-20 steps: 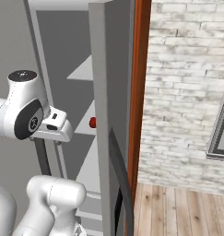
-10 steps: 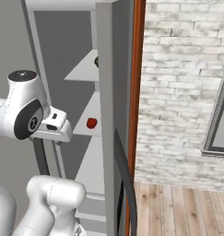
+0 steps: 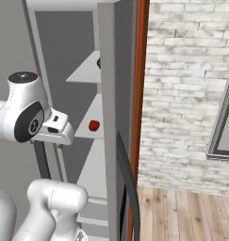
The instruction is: Take the bell pepper, eggplant, and broccoli from the freezer and place them in the bowl on the counter.
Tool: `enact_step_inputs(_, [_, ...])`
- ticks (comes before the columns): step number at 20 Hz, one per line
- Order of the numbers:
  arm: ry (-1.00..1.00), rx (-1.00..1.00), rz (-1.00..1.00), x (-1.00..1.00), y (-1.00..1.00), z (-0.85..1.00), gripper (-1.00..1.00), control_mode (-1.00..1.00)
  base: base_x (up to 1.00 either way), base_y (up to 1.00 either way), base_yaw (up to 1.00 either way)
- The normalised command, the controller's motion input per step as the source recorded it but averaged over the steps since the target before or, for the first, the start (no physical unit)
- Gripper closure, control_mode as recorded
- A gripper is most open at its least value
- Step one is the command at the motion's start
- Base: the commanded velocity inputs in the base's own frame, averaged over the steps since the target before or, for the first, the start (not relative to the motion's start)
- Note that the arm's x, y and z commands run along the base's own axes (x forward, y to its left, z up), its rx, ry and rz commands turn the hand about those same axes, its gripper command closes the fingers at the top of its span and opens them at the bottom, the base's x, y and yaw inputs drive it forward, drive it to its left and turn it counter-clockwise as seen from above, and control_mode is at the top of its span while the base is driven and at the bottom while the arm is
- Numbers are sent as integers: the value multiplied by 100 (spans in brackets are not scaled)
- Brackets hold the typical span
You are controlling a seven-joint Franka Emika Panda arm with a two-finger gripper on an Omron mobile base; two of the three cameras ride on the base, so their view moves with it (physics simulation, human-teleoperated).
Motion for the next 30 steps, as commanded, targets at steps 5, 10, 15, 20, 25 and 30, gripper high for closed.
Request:
enact_step_inputs(5, [0,0,0,0,0,0,-100,100,-33,-50,-18])
enact_step_inputs(10, [0,0,0,0,0,0,-100,100,-13,-57,-18])
enact_step_inputs(15, [0,0,0,0,-8,-1,-100,-100,1,-11,-1])
enact_step_inputs(20, [-24,0,0,-18,-41,32,-100,-100,0,0,0])
enact_step_inputs(25, [-35,0,0,-3,-8,60,-100,-100,0,0,0])
enact_step_inputs(30, [-18,0,-1,10,-13,66,-100,-100,0,0,0])
